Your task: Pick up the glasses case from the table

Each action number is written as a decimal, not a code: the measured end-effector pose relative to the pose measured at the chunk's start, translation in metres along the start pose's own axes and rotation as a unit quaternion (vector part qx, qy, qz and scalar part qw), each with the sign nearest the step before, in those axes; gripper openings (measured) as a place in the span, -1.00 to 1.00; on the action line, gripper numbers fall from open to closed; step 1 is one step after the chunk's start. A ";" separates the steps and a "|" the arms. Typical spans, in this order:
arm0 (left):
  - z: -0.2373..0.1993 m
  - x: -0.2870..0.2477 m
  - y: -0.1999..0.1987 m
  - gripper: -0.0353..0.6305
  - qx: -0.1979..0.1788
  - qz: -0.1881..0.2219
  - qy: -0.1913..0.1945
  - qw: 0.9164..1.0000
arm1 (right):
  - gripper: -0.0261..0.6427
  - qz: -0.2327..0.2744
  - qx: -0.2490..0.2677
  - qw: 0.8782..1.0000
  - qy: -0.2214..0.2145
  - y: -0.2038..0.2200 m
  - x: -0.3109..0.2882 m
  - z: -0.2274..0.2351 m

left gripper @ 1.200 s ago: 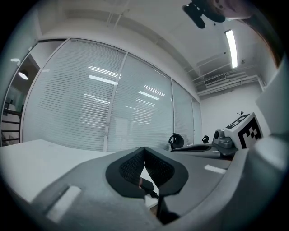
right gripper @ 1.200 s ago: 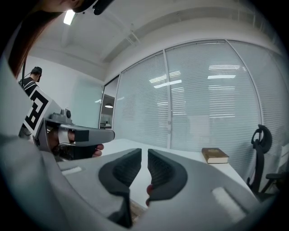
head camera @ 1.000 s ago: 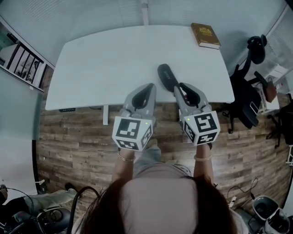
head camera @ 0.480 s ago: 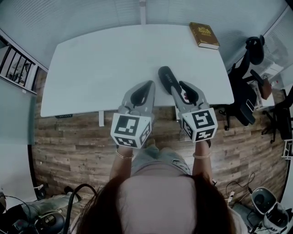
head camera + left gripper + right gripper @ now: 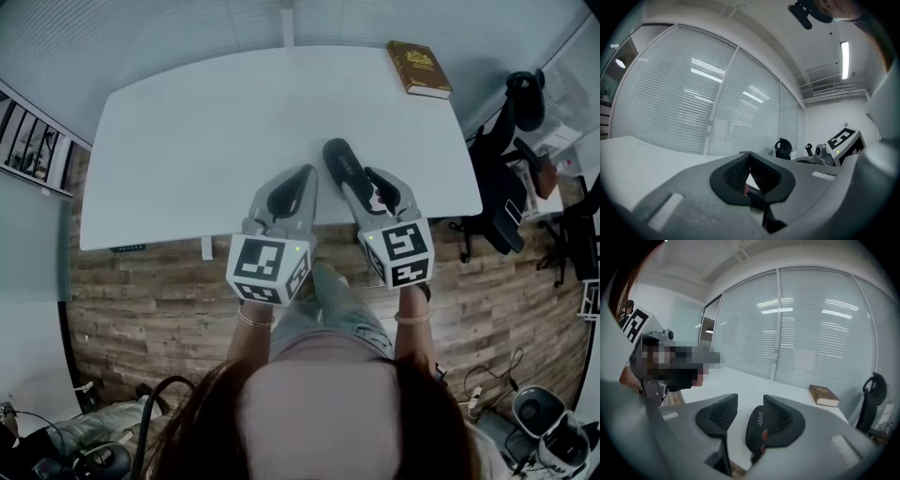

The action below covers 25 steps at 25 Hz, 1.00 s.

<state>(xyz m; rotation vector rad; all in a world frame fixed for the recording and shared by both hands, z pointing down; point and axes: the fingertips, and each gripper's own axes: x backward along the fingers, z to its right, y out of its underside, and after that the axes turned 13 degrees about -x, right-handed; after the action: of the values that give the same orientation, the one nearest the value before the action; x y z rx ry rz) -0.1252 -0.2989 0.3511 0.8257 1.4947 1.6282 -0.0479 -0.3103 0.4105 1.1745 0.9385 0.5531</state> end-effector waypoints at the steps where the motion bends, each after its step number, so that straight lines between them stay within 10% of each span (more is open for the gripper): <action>1: -0.001 -0.003 0.001 -0.88 0.000 -0.001 0.000 1.000 | -0.40 -0.004 0.002 1.000 0.000 0.001 -0.004 0.002; 25: -0.019 -0.079 0.030 -0.88 0.019 -0.042 -0.004 0.999 | -0.01 -0.151 0.009 0.988 -0.027 0.070 -0.080 0.042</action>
<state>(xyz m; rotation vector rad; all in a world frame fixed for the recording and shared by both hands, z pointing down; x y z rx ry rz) -0.1051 -0.3771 0.3820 0.7776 1.5384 1.5386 -0.0479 -0.3729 0.5061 1.0329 1.0527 0.2687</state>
